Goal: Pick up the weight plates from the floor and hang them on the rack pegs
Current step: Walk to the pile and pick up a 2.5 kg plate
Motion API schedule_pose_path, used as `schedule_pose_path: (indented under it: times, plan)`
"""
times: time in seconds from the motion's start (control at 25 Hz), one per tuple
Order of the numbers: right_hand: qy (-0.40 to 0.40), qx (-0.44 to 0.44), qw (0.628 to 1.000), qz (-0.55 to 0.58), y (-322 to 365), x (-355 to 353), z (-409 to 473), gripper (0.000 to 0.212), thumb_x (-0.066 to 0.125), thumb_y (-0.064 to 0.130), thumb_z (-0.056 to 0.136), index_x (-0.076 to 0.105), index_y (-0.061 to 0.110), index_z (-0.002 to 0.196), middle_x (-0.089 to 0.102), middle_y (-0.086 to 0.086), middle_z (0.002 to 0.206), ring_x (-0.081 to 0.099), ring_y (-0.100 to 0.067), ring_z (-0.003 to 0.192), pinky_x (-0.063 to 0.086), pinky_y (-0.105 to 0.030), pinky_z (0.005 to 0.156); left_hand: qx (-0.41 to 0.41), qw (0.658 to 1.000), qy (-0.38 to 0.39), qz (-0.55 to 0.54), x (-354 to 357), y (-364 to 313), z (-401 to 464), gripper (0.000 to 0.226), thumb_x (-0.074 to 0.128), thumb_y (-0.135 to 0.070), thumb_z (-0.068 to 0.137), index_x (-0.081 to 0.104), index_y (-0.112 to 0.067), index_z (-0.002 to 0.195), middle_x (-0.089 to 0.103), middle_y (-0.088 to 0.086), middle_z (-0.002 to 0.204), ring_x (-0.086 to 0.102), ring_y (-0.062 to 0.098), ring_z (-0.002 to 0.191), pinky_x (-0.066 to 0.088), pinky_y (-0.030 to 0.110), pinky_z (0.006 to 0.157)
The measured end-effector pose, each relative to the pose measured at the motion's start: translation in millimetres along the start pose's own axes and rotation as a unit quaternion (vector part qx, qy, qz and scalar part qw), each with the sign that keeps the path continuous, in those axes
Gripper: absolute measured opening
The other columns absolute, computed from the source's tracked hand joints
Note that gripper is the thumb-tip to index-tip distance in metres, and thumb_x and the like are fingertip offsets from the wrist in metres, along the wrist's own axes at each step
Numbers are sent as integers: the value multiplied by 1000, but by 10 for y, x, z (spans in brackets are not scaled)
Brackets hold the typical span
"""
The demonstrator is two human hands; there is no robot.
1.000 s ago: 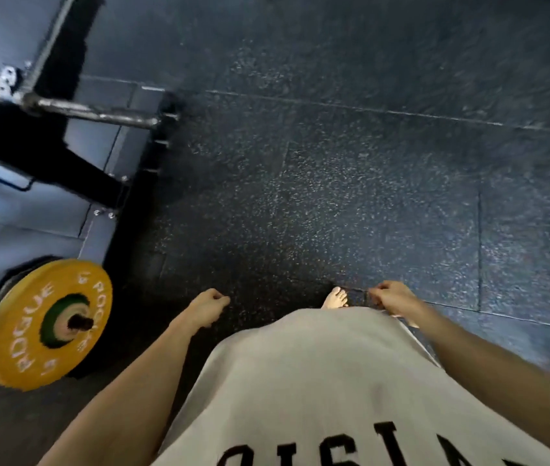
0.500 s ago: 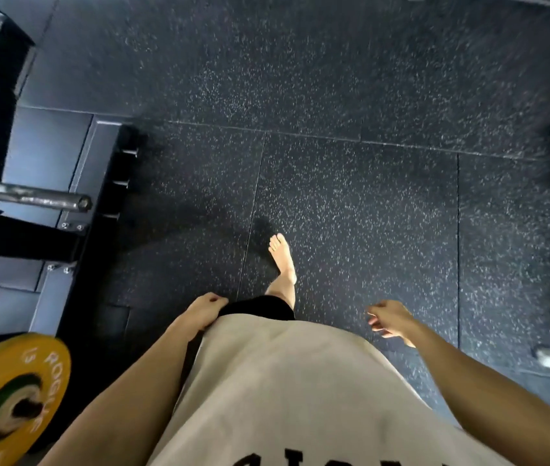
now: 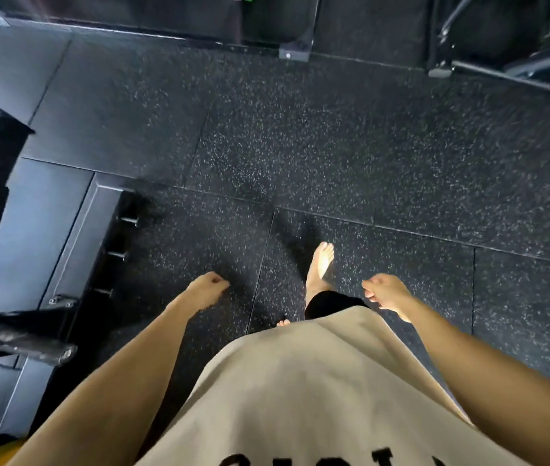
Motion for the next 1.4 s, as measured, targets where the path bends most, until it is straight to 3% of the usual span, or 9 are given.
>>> schedule_pose_path:
  times: [0.12,0.28,0.4,0.6,0.72,0.8,1.0,1.24,1.4]
  plan:
    - [25,-11,999,-32,782,-352,627,18,55,23,95,58,7,87,62,-11,83,54,-24,78,38,-29,65,-22,999,-16,-42,-386,-515,455,24,51,-26,99,59,-9,115,62,11,94,57,24,80,42,26,58]
    - [43,-25,994,-100,1965,-898,1326,23,54,21,94,54,11,73,58,-12,75,48,-22,63,30,-26,53,-88,988,-39,-118,-886,-927,838,26,56,-27,98,61,-10,116,65,20,103,58,27,77,44,29,66]
    - [60,-37,989,-127,3025,-1256,1774,17,53,21,96,52,13,81,57,-12,80,47,-19,60,28,-24,54,-131,966,-70,-213,-1267,-1243,1129,25,53,-20,99,61,-3,117,58,15,81,47,19,57,38,22,52]
    - [84,-73,970,-215,4599,-1248,2378,13,53,25,97,57,14,90,61,-5,80,55,-17,67,36,-24,55,-172,946,-81,-263,-1724,-1553,1678,21,49,-21,101,62,-6,107,59,8,97,56,15,73,46,22,53]
    - [101,-85,953,-272,5572,-974,2780,16,53,27,97,60,13,95,64,-5,85,59,-19,77,39,-24,57,-156,956,-19,-249,-2203,-1648,2200,28,40,-19,104,60,-9,122,61,7,114,59,14,86,50,20,70]
    - [91,-88,948,-291,6298,-799,2945,18,53,27,97,61,12,98,64,-5,87,60,-19,80,40,-25,58,-159,943,-42,-289,-2775,-1723,2462,36,41,-20,105,52,-2,133,59,16,128,53,10,78,43,9,64]
    - [90,-166,921,-342,8168,-172,3152,15,57,23,96,62,12,88,65,-7,87,53,-15,67,38,-26,54,-170,896,-120,-393,-4376,-1693,3042,31,48,-19,101,56,2,122,56,5,83,53,14,62,50,30,63]
    - [156,-214,874,-406,10141,1096,3337,16,55,24,97,61,12,90,63,-4,79,56,-18,70,41,-26,56,-180,849,-165,-469,-5801,-1499,3580,16,50,-25,101,56,-10,101,56,8,80,47,17,59,31,23,48]
    - [208,-232,842,-440,11501,2156,3405,16,52,24,98,60,10,96,63,-5,83,58,-19,77,41,-27,58,-233,814,-184,-499,-6522,-1152,3875,19,50,-28,101,57,-11,107,59,6,82,52,18,66,37,23,51]
Point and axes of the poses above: each hand's wrist, its own z-axis towards the middle knuckle, its own x-axis out of the palm, y = z × x, the point moved 1 cm from there along z, towards the middle knuckle
